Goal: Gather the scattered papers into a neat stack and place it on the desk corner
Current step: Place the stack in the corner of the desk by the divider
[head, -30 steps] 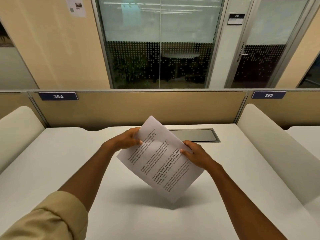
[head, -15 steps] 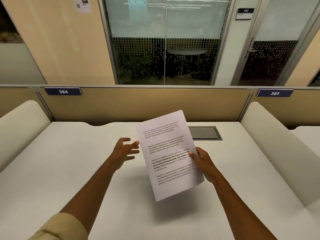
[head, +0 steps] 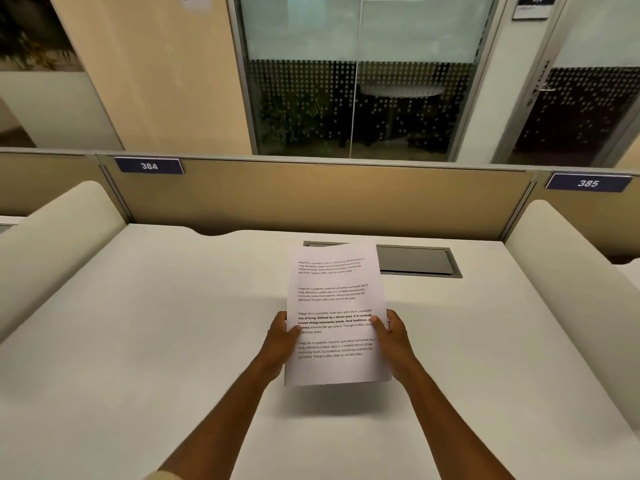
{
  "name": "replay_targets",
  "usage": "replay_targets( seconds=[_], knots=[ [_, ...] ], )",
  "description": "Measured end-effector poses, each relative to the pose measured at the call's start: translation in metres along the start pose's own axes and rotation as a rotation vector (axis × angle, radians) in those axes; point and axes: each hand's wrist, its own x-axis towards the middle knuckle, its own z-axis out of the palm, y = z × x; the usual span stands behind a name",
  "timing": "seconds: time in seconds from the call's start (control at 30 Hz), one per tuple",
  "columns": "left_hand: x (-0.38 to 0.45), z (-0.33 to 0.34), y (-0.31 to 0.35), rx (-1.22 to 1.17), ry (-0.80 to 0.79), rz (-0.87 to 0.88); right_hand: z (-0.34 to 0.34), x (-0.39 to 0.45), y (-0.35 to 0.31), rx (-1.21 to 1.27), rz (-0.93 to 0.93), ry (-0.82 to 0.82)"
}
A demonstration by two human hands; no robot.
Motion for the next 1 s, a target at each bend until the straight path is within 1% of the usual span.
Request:
replay_targets(
  seconds=[0.3, 0.43, 0.7, 0.83, 1.0],
  knots=[
    [0.007, 0.005, 0.001, 0.042, 0.141, 0.028, -0.002, 0.008, -0.001, -0.068, 0.032, -0.066],
    [0.010, 0.008, 0.002, 0.019, 0.181, 0.022, -0.009, 0.016, -0.005, -0.040, 0.038, -0.111],
    [0.015, 0.001, -0.007, -0.079, 0.199, -0.040, -0.013, 0.028, 0.005, 0.017, 0.120, -0.053],
    [0.021, -0.010, -0.008, -0.129, 0.224, -0.090, -0.002, 0.030, 0.005, 0.011, 0.136, -0.034],
    [0.037, -0.043, -0.009, -0.160, 0.261, -0.144, 0.028, 0.038, -0.002, -0.001, 0.147, -0.051]
  ],
)
